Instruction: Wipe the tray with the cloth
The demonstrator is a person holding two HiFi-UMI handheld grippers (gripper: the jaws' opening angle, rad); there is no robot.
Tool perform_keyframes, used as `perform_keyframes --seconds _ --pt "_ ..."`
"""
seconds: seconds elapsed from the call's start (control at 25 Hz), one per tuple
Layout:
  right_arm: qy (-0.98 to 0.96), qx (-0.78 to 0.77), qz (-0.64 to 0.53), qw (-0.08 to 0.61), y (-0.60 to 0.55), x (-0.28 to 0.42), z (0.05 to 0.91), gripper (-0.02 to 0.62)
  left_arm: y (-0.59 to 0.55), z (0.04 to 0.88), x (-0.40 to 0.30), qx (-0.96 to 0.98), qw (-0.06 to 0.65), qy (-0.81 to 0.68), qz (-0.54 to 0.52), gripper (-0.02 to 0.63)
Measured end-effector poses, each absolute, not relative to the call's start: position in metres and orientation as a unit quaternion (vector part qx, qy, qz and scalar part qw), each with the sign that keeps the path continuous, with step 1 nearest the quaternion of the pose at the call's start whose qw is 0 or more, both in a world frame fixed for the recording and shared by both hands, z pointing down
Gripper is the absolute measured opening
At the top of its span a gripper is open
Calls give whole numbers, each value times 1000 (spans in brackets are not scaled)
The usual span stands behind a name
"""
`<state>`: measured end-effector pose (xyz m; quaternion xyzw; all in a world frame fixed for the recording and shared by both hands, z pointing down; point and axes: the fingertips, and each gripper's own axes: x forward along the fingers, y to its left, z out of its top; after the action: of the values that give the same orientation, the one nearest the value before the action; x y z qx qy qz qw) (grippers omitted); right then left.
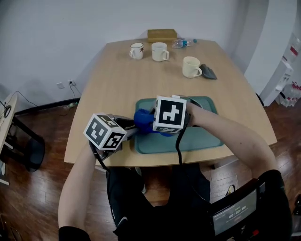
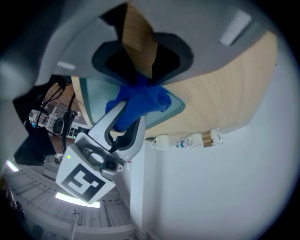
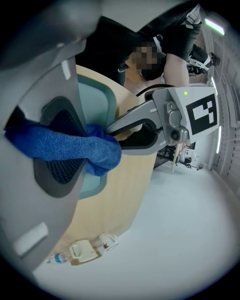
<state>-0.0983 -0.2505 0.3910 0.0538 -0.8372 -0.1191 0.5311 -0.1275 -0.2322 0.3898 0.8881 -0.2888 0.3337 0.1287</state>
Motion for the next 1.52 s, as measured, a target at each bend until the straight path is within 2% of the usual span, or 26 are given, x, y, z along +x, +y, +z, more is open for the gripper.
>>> perform_keyframes --seconds 0.2,0.64,0.84,1.04,1.52 --pt "-829 62 -112 544 -247 -74 391 112 -233 389 -128 886 121 -290 340 114" --pt "-809 146 -31 569 -254 90 393 112 -233 389 -127 885 120 -285 348 115" --pt "-812 157 -23 561 -247 123 393 112 -234 389 -127 880 107 -281 367 115" --pt "-827 127 -46 546 -228 91 392 112 -233 390 -125 877 104 -281 376 115" --pt "-844 -3 -145 517 -176 -83 387 112 -233 391 -126 874 117 -287 374 115"
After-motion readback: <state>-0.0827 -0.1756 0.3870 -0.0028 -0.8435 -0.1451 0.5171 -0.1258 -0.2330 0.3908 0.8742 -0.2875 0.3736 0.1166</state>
